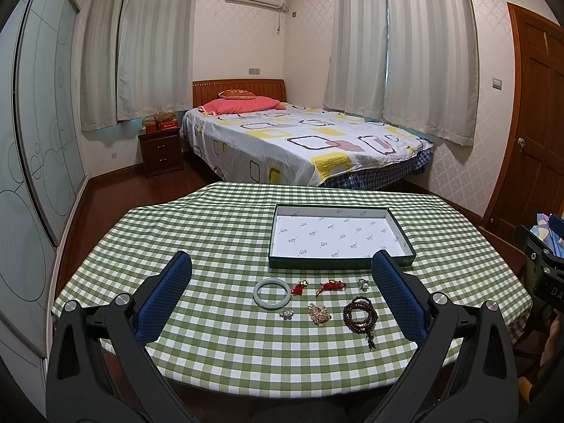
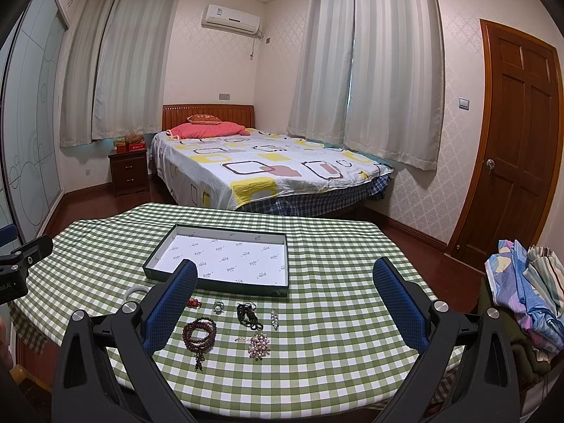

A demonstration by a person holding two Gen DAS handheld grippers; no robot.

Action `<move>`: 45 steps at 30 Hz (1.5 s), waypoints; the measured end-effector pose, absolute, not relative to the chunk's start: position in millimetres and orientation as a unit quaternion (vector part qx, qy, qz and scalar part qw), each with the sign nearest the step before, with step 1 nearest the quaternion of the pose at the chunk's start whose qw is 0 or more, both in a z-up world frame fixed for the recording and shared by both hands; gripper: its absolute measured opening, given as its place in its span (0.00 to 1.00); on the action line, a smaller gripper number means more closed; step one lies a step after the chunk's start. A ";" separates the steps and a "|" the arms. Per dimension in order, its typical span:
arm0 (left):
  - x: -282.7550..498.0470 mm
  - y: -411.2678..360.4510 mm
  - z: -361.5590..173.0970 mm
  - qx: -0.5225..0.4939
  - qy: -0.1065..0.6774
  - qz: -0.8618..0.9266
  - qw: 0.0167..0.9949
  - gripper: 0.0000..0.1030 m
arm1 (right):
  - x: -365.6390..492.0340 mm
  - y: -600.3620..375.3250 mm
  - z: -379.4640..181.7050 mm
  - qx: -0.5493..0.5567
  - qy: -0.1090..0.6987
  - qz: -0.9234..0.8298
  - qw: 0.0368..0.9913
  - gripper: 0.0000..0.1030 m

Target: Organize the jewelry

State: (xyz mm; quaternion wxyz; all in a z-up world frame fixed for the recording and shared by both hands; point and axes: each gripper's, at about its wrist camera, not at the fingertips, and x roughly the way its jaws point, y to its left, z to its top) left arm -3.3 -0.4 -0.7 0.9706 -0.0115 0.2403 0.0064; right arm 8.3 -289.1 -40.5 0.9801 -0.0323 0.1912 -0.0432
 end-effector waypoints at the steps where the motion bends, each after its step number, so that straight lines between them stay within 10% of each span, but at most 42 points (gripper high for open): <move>1: -3.3 -0.8 -0.5 -0.011 0.240 0.006 0.971 0.96 | 8.4 -289.0 -40.5 -0.032 0.191 -0.043 0.980 0.94; 31: 6.3 3.4 -11.7 -0.011 0.253 0.002 0.968 0.96 | 18.2 -290.3 -54.3 -0.022 0.197 -0.029 0.980 0.94; 45: 73.5 21.6 -121.1 -0.019 0.348 0.010 0.937 0.91 | 87.6 -307.8 -164.3 0.015 0.278 -0.018 0.960 0.94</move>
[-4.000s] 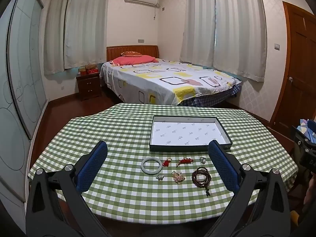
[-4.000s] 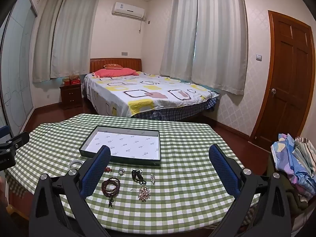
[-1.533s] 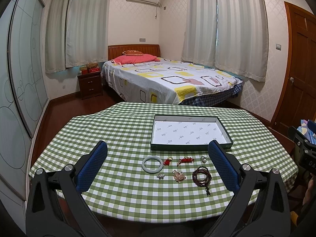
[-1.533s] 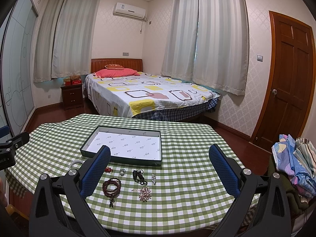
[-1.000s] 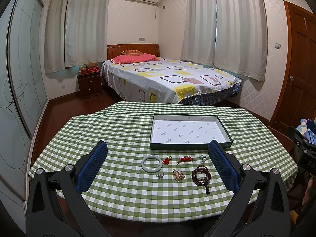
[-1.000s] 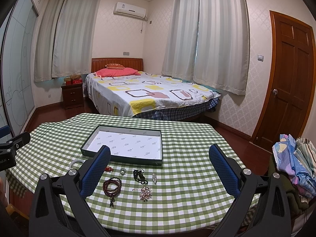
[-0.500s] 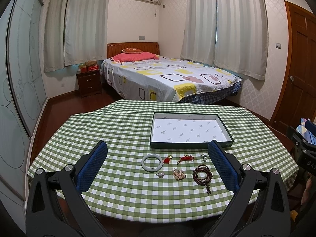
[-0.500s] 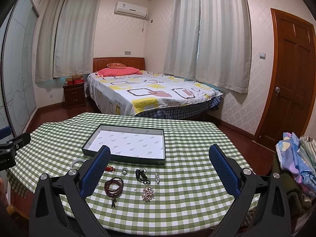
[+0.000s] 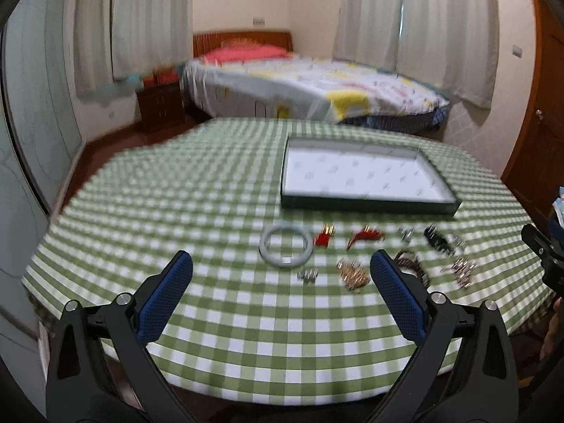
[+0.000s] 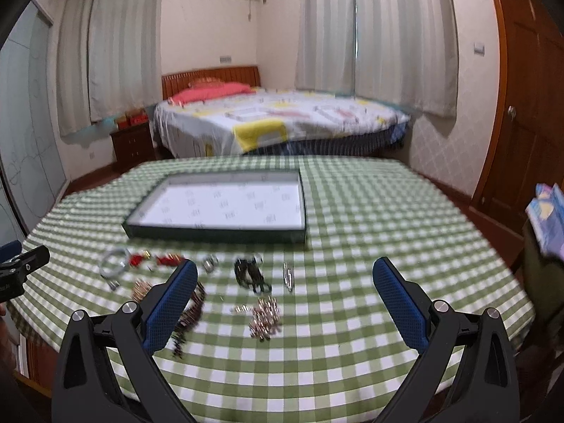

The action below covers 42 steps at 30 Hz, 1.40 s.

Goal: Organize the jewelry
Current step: 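Reach the left tool to the silver brooch while the right tool reaches the pearl flower brooch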

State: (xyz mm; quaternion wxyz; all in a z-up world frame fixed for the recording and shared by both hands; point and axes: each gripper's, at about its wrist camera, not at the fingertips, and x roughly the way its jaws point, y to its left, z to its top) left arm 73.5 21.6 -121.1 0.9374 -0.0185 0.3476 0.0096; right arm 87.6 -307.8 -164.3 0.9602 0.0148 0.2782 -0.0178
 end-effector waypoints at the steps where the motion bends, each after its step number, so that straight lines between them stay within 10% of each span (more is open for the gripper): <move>1: 78.6 23.0 -130.0 -0.022 0.357 0.004 0.934 0.87 | 92.9 -309.3 -175.6 0.016 0.288 -0.019 0.957 0.94; 14: 126.5 15.2 -201.6 -0.026 0.439 0.009 0.898 0.68 | 128.6 -318.0 -226.2 0.030 0.348 -0.012 0.937 0.92; 20: 136.5 5.4 -207.0 -0.018 0.446 0.001 0.895 0.60 | 137.9 -317.9 -237.5 0.035 0.368 0.003 0.929 0.67; 42: 145.7 -8.5 -213.6 0.005 0.438 -0.020 0.899 0.24 | 148.4 -325.6 -250.9 0.068 0.390 0.009 0.918 0.67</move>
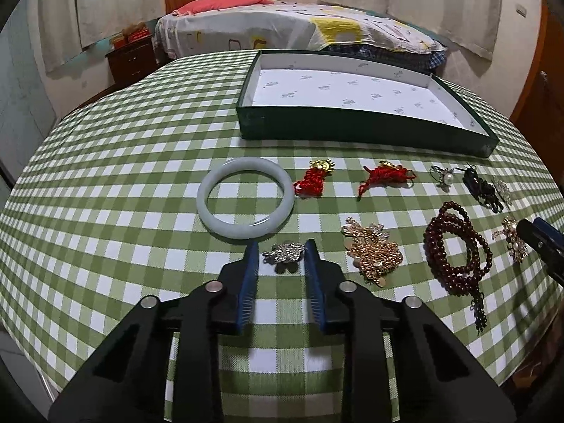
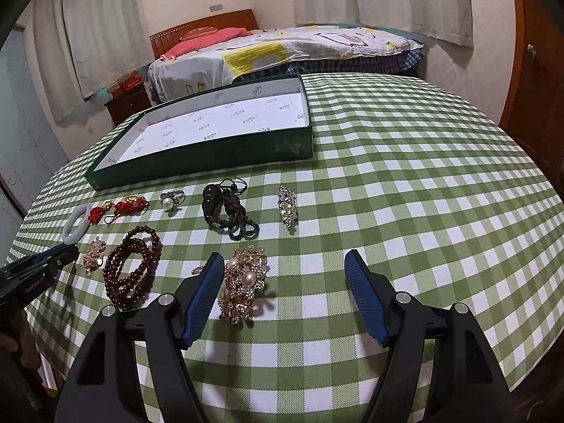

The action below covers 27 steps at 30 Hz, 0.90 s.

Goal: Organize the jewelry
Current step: 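Reach the left tool to the silver brooch while the right tool reaches the pearl flower brooch, then close the left tool on the silver brooch while the right tool grasps the pearl flower brooch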

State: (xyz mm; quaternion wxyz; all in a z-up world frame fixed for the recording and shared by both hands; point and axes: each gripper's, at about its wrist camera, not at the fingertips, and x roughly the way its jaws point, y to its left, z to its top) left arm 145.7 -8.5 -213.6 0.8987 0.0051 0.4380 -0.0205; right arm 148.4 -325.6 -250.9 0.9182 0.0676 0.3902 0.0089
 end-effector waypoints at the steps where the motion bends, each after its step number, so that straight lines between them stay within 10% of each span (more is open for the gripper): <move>1: 146.0 -8.4 -213.6 0.004 0.438 -0.020 0.899 0.24 | 148.5 -325.6 -251.1 0.068 0.390 0.009 0.918 0.67; 27: 134.4 2.2 -205.0 -0.006 0.435 -0.017 0.900 0.23 | 152.0 -312.2 -254.5 0.050 0.403 0.023 0.914 0.67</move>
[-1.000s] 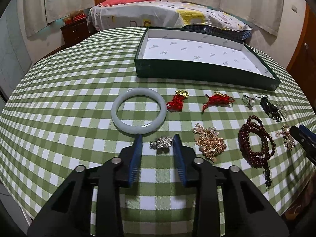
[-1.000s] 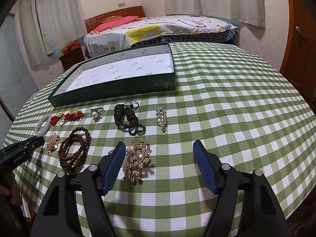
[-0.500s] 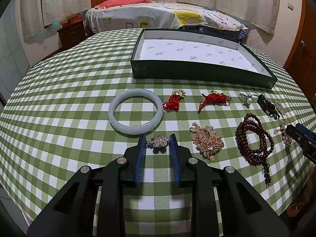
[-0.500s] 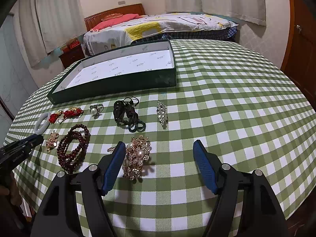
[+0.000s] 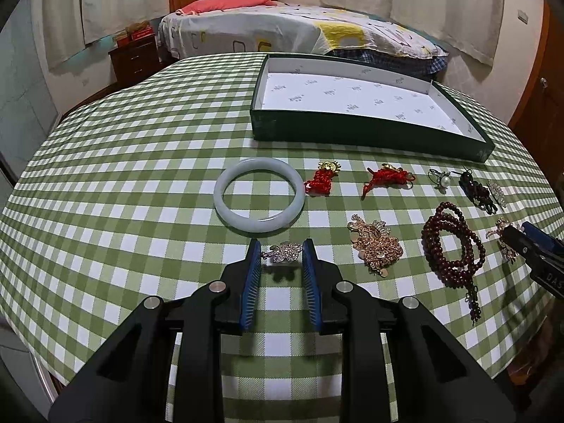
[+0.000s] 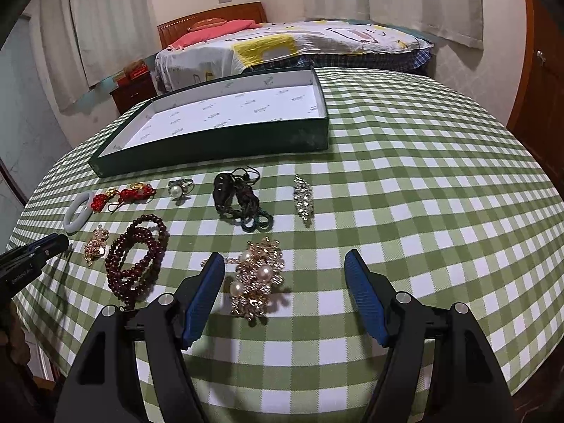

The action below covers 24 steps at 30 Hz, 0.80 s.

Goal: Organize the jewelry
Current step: 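Close the left tool on the silver brooch while the right tool grasps the pearl flower brooch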

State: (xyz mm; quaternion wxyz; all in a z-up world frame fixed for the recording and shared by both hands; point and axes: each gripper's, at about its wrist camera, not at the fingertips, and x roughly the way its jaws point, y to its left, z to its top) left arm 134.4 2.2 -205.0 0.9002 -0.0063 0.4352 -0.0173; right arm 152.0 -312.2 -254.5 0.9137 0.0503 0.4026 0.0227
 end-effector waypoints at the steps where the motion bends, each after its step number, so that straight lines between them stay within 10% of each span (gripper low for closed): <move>1: 134.0 2.8 -205.1 -0.007 0.435 -0.017 0.900 0.23 | 153.6 -310.1 -254.5 0.048 0.403 0.024 0.913 0.67; 8: 132.6 6.5 -205.0 -0.010 0.435 -0.014 0.900 0.23 | 157.1 -299.4 -258.9 0.010 0.409 0.017 0.912 0.66; 18: 131.7 9.0 -203.7 -0.015 0.433 -0.013 0.901 0.23 | 149.3 -296.5 -256.6 0.002 0.406 0.045 0.913 0.29; 24: 131.2 9.4 -202.9 -0.016 0.433 -0.013 0.901 0.23 | 145.1 -299.6 -254.9 0.013 0.406 0.049 0.912 0.27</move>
